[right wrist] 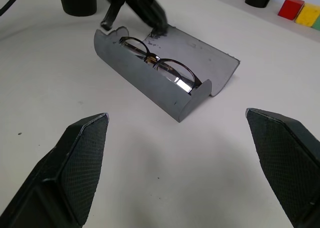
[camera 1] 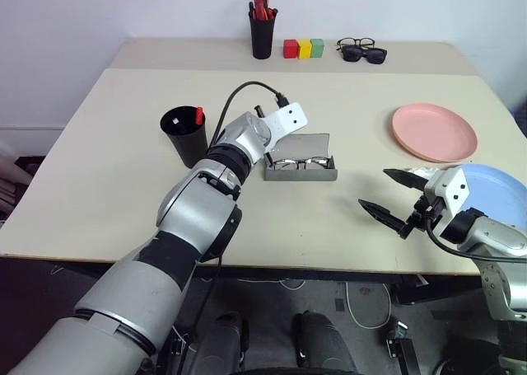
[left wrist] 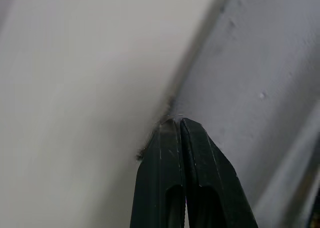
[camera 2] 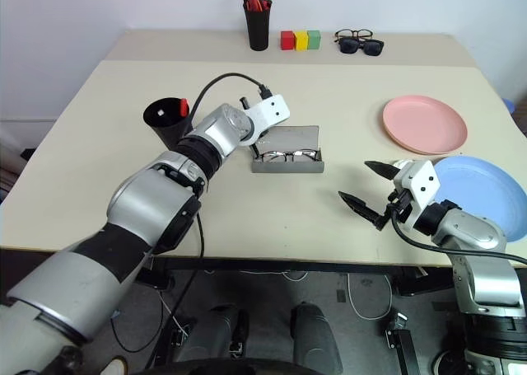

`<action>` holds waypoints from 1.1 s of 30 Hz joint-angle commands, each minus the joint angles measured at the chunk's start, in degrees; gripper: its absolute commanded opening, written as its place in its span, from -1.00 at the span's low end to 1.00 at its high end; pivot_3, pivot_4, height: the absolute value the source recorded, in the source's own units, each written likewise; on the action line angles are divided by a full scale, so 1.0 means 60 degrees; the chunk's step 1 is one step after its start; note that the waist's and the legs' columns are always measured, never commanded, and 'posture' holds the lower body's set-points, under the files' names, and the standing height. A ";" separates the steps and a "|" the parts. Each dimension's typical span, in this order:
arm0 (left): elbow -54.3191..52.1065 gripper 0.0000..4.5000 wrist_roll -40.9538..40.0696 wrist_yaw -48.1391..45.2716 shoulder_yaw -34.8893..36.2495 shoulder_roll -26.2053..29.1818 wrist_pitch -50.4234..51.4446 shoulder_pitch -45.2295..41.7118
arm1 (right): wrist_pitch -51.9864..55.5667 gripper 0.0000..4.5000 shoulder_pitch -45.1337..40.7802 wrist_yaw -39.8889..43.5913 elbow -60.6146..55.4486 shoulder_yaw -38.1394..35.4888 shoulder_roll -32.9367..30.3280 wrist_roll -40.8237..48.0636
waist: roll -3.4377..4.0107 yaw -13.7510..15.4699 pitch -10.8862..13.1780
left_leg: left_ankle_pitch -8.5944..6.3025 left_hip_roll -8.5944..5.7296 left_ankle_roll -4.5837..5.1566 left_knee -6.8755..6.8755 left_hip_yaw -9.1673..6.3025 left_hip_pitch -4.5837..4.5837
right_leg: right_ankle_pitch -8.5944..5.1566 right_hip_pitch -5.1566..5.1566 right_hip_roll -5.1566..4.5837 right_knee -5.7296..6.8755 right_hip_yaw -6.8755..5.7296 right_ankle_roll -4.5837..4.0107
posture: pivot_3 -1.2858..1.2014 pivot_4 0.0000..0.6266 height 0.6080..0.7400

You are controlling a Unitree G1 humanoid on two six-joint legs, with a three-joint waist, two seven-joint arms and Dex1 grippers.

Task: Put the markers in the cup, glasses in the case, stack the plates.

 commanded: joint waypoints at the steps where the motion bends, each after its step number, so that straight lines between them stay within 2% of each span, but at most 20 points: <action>1: -0.0170 -0.97 -0.0042 -0.0192 0.0055 -0.0010 0.0036 -0.0014 | -0.0169 1.00 -0.0111 0.0063 -0.0027 -0.0003 -0.0059 0.0031 | 0.0000 0.0003 0.0000 | 0.0000 0.0000 0.0000 0.0000 0.0000 0.0000 | 0.0000 0.0000 -0.0001 0.0000 0.0000 0.0000 | 0.03 -0.52 1.00; 14: -0.0700 -0.97 0.0166 -0.1474 -0.0508 -0.0201 -0.0946 -0.0059 | -0.0232 1.00 -0.0232 0.0094 0.0067 0.0102 -0.0058 -0.0032 | 0.0001 -0.0002 -0.0001 | 0.0000 -0.0001 -0.0001 0.0001 0.0001 0.0000 | 0.0000 0.0000 0.0000 0.0000 0.0000 0.0000 | 0.03 -0.52 1.00; 16: -0.1032 -0.97 0.0019 -0.2051 -0.0560 -0.0251 -0.1063 0.0008 | -0.0237 1.00 -0.0218 0.0079 0.0050 0.0131 -0.0036 -0.0049 | 0.0001 -0.0002 -0.0001 | 0.0000 -0.0001 0.0000 0.0001 0.0001 0.0000 | 0.0000 0.0000 -0.0001 0.0000 0.0000 0.0000 | 0.03 -0.52 1.00; 20: -0.1484 -0.97 -0.0089 -0.2778 -0.0652 -0.0278 -0.0964 0.0216 | -0.0225 1.00 -0.0233 0.0076 0.0058 0.0127 -0.0033 -0.0033 | 0.0003 -0.0003 -0.0002 | 0.0000 -0.0001 0.0000 0.0001 0.0001 0.0000 | 0.0000 0.0000 -0.0001 0.0000 0.0000 0.0000 | 0.03 -0.52 1.00; 28: -0.1682 -0.97 -0.0212 -0.3069 -0.0756 -0.0536 -0.0773 0.0602 | -0.0263 1.00 -0.0344 0.0000 0.0108 0.0193 0.0022 -0.0093 | 0.0007 0.0006 -0.0004 | 0.0000 0.0000 0.0000 0.0003 0.0001 0.0001 | 0.0000 0.0000 0.0000 0.0002 0.0001 0.0000 | 0.03 -0.52 1.00; 33: -0.2201 -0.97 -0.0347 -0.4277 -0.0938 -0.0707 -0.0783 0.0985 | -0.0297 1.00 -0.0260 -0.0049 0.0054 0.0174 0.0019 -0.0091 | 0.0009 0.0006 -0.0005 | 0.0000 0.0000 0.0001 0.0003 0.0002 0.0001 | 0.0000 0.0000 -0.0001 0.0002 0.0001 0.0000 | 0.03 -0.52 1.00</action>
